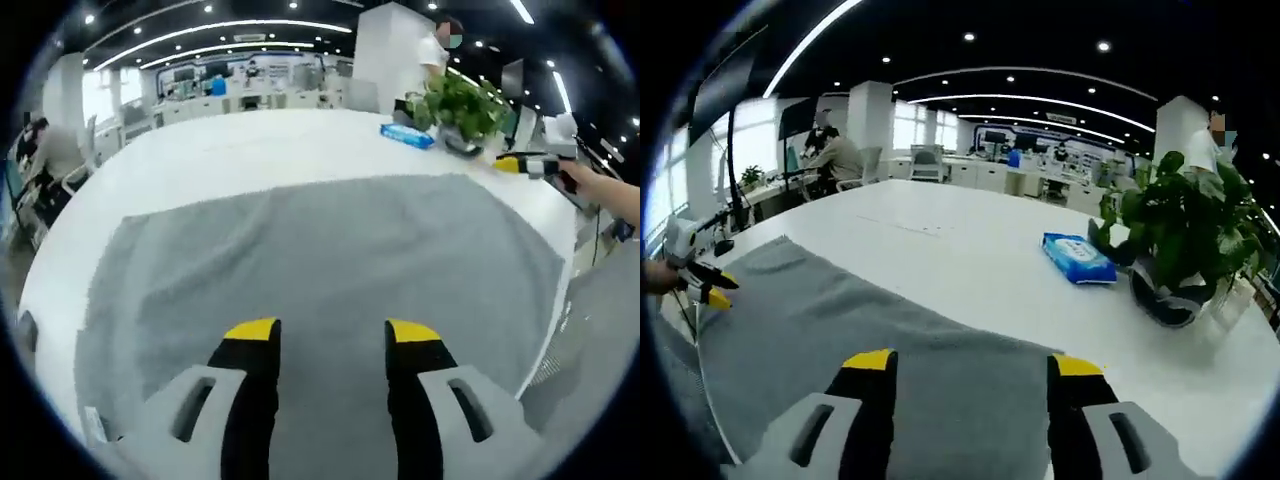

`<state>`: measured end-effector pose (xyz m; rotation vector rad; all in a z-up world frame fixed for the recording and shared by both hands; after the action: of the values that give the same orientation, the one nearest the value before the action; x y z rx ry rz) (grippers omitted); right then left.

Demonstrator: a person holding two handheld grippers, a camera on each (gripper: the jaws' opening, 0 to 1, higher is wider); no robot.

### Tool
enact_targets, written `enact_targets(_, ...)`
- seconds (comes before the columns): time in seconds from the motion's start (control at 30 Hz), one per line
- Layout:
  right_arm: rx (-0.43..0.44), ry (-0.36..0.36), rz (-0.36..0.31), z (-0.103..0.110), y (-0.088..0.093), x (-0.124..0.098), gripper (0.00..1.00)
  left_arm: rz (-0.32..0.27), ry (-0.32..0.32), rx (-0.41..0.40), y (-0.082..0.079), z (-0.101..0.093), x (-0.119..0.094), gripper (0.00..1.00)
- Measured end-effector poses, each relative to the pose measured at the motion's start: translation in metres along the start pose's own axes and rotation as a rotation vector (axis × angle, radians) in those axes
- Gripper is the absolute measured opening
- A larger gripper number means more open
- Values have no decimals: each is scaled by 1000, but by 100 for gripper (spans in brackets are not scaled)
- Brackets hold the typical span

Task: Open the folded towel by lifting each exposed corner and separating the folded layers until the towel lies flat within the target outline without major curled edges

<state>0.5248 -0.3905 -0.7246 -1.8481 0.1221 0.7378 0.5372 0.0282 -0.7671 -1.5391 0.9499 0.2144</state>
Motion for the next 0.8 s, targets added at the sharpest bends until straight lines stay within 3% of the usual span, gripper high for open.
enact_targets(0.1,-19,-144,87,46,16,7,85,54,-40,78,8,12,-5,51)
enact_targets(0.17,-19,-189,113,64,22,10,85,59,-32,72,11,16,-4,55)
enact_targets(0.23,-47,-219,174,78,34,15,87,82,-34,56,16,21,-3,65)
enact_targets(0.27,-55,-215,210,80,41,16,88,102,-39,48,19,24,0,70)
enact_targets(0.37,-74,-210,271,82,57,20,91,82,-31,45,17,24,1,70)
enact_targets(0.4,-130,-186,225,78,53,22,91,82,-31,57,16,22,2,70)
enact_targets(0.43,-80,-194,234,81,53,20,91,82,-29,58,16,22,3,70)
enact_targets(0.6,-71,-169,226,73,56,22,97,98,-9,72,11,19,9,73)
enact_targets(0.8,-48,-134,211,43,62,30,100,103,25,100,-2,10,28,73)
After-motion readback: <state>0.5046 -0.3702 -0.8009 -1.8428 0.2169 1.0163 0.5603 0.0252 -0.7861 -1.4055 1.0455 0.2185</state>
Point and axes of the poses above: the point that each gripper's makers call its tool centre point, and the gripper's own axes: x roughly forward along the fingers, z roughly to its left, y roughly out of its underside, the point moved 6 cm from there along -x, roughly backward along the fingers, and after that the axes turned 14 degrees about -x, right-handed, at the moved point
